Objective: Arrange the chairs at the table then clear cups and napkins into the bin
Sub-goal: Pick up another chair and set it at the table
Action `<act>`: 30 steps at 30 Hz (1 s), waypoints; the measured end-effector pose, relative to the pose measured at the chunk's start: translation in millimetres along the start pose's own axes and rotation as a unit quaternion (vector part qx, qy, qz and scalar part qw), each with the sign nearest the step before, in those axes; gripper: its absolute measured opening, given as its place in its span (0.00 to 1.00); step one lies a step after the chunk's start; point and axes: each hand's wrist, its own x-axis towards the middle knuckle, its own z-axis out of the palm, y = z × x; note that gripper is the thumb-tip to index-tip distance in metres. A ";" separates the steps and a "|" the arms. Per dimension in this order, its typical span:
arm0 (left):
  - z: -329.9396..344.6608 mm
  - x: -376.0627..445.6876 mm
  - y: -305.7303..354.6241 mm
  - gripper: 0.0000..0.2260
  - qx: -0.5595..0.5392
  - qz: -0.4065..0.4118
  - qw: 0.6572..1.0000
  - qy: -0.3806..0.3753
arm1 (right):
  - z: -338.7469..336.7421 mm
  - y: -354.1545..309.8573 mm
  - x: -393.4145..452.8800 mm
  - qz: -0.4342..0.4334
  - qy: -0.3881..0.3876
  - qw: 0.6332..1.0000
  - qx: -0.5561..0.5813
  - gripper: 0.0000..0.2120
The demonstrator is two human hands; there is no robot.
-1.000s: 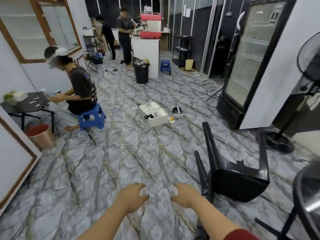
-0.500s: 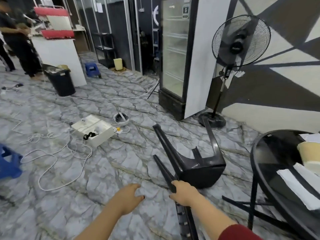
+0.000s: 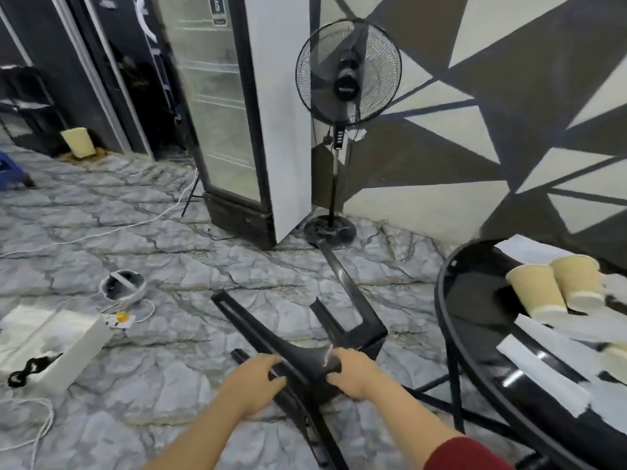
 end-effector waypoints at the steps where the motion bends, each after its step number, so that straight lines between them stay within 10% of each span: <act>1: -3.9 12.9 3.5 0.22 0.012 0.017 1.000 -0.009 | -3.5 3.3 2.7 0.018 0.003 1.000 0.012 0.28; 18: -37.4 167.0 23.1 0.24 0.183 0.312 0.915 -0.179 | 20.1 -4.9 -3.0 0.313 0.141 0.908 0.240 0.25; 30: 74.4 185.7 24.6 0.21 0.247 0.363 0.839 -0.322 | 139.6 42.8 -25.0 0.417 0.106 0.843 0.323 0.25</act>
